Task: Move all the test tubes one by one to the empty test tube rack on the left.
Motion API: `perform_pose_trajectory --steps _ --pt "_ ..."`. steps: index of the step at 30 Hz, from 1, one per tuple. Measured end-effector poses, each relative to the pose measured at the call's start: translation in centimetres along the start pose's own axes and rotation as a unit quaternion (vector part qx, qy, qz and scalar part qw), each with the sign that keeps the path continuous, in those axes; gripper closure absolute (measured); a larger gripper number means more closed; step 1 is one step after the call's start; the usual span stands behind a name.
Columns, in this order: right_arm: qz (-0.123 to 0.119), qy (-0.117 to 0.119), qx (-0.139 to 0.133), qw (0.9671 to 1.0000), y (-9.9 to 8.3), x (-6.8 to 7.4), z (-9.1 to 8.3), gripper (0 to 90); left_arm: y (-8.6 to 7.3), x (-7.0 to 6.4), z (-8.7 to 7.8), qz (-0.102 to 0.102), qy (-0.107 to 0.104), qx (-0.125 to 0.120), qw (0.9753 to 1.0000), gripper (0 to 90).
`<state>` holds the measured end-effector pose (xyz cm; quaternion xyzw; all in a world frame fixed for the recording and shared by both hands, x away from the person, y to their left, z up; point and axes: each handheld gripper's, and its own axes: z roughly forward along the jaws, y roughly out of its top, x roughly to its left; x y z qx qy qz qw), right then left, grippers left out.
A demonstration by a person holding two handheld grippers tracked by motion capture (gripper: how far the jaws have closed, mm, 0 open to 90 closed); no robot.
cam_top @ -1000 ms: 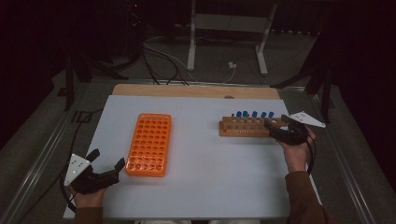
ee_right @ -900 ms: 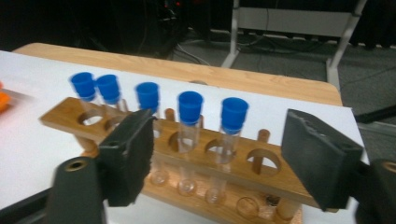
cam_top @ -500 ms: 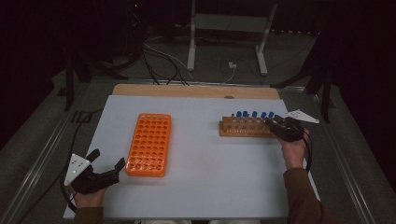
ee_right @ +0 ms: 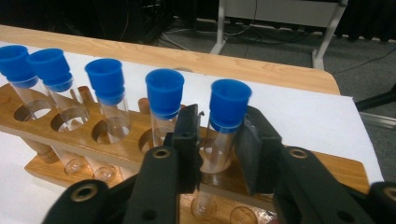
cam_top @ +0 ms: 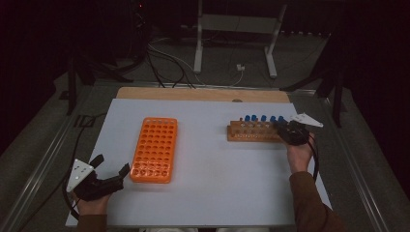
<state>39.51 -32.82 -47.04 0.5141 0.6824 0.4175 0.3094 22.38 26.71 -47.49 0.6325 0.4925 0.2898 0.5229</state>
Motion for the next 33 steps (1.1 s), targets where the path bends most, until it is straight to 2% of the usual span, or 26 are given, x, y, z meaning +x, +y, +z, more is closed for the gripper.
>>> perform_pose_trajectory --steps 2,12,33 --pt "0.003 0.000 -0.001 1.0000 0.0 0.2 0.0 76.5 0.0 0.0 0.0 0.001 0.000 0.000 1.0000 0.5" --pt "0.009 -0.002 -0.002 1.0000 0.2 0.0 -0.3 76.9 0.0 0.0 -0.1 0.000 0.000 0.000 1.0000 0.5" --pt "0.004 0.005 -0.052 0.9986 3.1 0.1 -3.1 77.0 -0.1 0.1 0.1 -0.001 0.000 -0.001 1.0000 0.5"
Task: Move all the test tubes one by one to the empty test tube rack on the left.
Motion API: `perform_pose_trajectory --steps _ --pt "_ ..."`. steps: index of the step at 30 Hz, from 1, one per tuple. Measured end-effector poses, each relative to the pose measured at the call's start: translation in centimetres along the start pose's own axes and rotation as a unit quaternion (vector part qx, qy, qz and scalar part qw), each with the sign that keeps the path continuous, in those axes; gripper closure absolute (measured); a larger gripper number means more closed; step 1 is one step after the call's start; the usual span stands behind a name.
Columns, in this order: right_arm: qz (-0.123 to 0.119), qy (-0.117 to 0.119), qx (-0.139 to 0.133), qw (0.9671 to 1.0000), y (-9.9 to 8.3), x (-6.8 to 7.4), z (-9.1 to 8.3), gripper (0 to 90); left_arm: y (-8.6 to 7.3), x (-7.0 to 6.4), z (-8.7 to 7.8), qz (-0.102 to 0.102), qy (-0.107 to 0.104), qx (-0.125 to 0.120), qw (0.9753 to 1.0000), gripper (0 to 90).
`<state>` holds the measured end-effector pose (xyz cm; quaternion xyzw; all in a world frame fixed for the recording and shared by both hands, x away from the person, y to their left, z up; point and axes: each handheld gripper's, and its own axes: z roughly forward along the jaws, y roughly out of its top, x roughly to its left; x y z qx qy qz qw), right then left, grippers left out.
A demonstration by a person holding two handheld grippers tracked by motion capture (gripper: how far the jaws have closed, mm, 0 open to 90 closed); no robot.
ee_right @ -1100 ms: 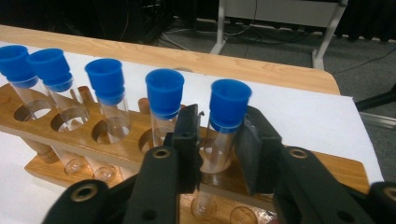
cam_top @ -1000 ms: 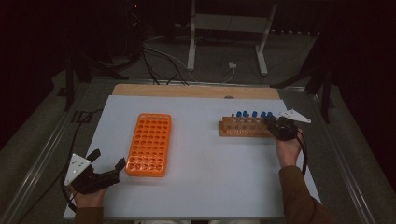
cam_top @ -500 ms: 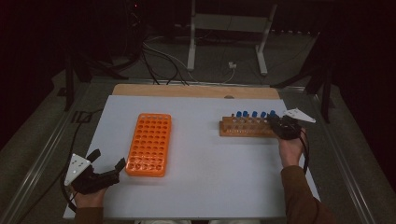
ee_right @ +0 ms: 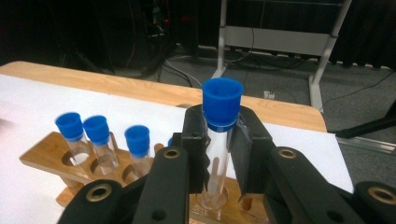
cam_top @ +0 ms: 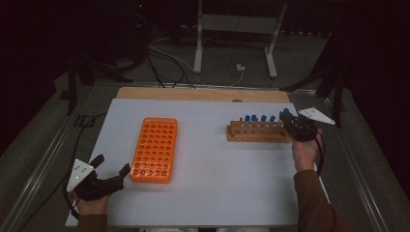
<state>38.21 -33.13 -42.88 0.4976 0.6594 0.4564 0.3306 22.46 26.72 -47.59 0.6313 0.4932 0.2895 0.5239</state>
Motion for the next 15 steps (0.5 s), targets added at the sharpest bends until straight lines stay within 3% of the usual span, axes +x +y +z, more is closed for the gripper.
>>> perform_pose_trajectory --steps 7,15 --pt "-0.007 0.007 -0.011 0.9999 1.1 0.3 -1.0 77.0 -0.1 -0.1 0.2 0.009 -0.005 -0.005 0.9999 0.5" --pt "-0.013 0.034 -0.019 0.9991 1.5 1.3 -2.4 76.9 -0.1 -0.3 0.5 0.019 -0.011 -0.006 0.9997 0.5"
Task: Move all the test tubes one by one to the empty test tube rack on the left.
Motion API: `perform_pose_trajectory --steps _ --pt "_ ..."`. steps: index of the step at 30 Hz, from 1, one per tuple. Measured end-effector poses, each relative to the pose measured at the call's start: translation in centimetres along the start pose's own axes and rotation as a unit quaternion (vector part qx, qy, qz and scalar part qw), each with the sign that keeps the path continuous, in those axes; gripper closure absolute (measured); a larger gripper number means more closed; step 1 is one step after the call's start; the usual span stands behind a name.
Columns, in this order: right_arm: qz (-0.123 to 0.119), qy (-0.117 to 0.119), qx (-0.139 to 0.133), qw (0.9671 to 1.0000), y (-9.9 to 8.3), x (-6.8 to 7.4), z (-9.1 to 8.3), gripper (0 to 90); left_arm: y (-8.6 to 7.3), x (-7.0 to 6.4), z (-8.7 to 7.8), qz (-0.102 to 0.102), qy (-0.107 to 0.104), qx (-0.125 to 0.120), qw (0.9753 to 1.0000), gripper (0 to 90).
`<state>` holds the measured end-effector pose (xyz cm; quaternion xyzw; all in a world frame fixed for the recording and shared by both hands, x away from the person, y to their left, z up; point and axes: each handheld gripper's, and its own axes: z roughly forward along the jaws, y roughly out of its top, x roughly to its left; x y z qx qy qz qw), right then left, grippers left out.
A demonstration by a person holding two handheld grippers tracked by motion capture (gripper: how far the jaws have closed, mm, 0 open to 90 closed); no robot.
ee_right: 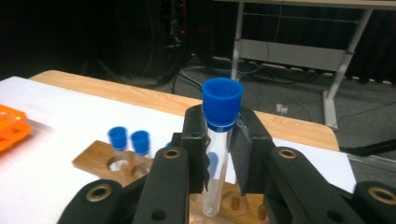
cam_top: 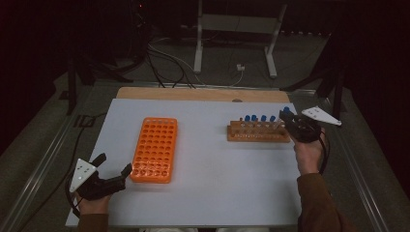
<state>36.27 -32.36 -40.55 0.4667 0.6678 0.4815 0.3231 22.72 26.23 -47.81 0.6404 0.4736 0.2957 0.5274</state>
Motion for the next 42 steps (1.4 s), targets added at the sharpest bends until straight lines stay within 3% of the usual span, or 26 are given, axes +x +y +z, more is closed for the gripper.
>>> perform_pose_trajectory --steps 9,13,19,22,34,42 --pt "-0.004 0.039 0.003 0.9992 0.1 2.2 -0.5 76.9 1.1 -1.0 0.6 0.026 -0.012 -0.018 0.9994 0.5" --pt "-0.010 0.060 0.005 0.9982 0.2 3.6 -0.3 76.9 1.9 -1.7 1.2 0.035 -0.031 -0.021 0.9987 0.5" --pt "-0.016 0.093 0.005 0.9956 0.7 6.0 0.2 76.9 2.9 -3.1 2.3 0.065 -0.052 -0.024 0.9962 0.5" --pt "-0.019 0.111 0.006 0.9936 0.8 7.1 0.4 76.9 3.4 -3.8 2.8 0.076 -0.057 -0.030 0.9950 0.6" --pt "-0.024 0.167 0.017 0.9855 0.9 11.0 1.9 76.8 4.7 -6.4 5.8 0.085 -0.103 0.001 0.9911 0.6" --pt "-0.036 0.205 0.023 0.9779 1.2 14.3 2.8 76.8 5.8 -8.4 7.1 0.094 -0.134 -0.001 0.9866 1.1"
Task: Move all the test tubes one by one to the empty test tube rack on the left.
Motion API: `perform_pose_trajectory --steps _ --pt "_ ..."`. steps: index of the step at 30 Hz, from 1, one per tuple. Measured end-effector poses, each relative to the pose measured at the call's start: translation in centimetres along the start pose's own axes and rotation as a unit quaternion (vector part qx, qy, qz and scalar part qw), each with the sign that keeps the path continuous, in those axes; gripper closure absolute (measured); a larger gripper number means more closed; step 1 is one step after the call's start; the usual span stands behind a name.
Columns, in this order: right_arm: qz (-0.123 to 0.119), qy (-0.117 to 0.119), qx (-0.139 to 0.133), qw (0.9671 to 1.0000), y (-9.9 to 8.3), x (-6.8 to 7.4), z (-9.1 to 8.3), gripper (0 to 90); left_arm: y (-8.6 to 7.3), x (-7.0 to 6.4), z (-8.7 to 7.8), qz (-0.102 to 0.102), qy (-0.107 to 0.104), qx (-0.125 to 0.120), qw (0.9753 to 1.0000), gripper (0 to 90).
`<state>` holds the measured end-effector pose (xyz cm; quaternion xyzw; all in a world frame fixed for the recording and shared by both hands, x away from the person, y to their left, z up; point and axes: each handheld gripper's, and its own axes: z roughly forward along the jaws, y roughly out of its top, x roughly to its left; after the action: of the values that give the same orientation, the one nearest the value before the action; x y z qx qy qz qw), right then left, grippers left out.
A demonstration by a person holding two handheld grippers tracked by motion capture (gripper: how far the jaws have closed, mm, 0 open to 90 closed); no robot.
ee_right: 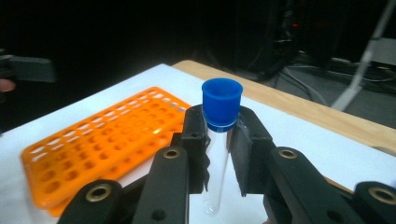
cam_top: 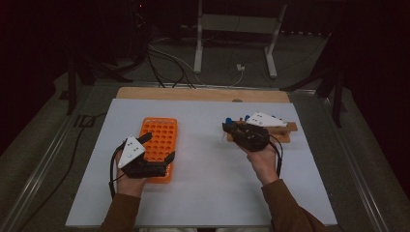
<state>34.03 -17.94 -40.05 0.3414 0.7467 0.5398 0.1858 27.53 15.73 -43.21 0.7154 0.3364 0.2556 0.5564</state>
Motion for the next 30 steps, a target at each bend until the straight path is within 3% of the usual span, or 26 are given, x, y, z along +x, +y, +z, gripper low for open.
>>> perform_pose_trajectory --steps 6,14,20,22,23,24,28,30 --pt "-0.010 0.023 0.006 0.9997 0.3 1.8 1.5 76.8 0.4 -0.6 1.6 -0.022 -0.013 0.021 0.9995 1.5" --pt "-0.001 0.052 0.014 0.9986 0.7 3.3 2.9 76.8 0.4 -1.4 4.1 -0.027 -0.023 0.048 0.9982 8.9" --pt "-0.010 0.066 0.021 0.9976 0.7 4.4 3.6 76.7 0.7 -2.1 5.2 -0.024 -0.024 0.054 0.9980 18.5" --pt "-0.014 0.069 0.022 0.9973 0.7 4.7 3.7 76.8 0.8 -2.3 5.4 -0.020 -0.029 0.057 0.9977 24.4" --pt "-0.015 0.074 0.022 0.9969 0.7 5.1 3.8 76.8 0.8 -2.3 5.4 -0.019 -0.035 0.057 0.9975 33.3" --pt "-0.015 0.074 0.022 0.9969 0.7 5.1 3.8 76.8 0.9 -2.3 5.5 -0.017 -0.044 0.057 0.9973 33.3" --pt "-0.018 0.085 0.023 0.9959 0.9 5.8 4.2 76.8 0.9 -2.6 5.7 -0.009 -0.059 0.060 0.9964 52.8" --pt "-0.020 0.087 0.024 0.9957 0.9 6.0 4.2 76.8 1.0 -2.6 5.8 -0.011 -0.064 0.061 0.9960 55.9"
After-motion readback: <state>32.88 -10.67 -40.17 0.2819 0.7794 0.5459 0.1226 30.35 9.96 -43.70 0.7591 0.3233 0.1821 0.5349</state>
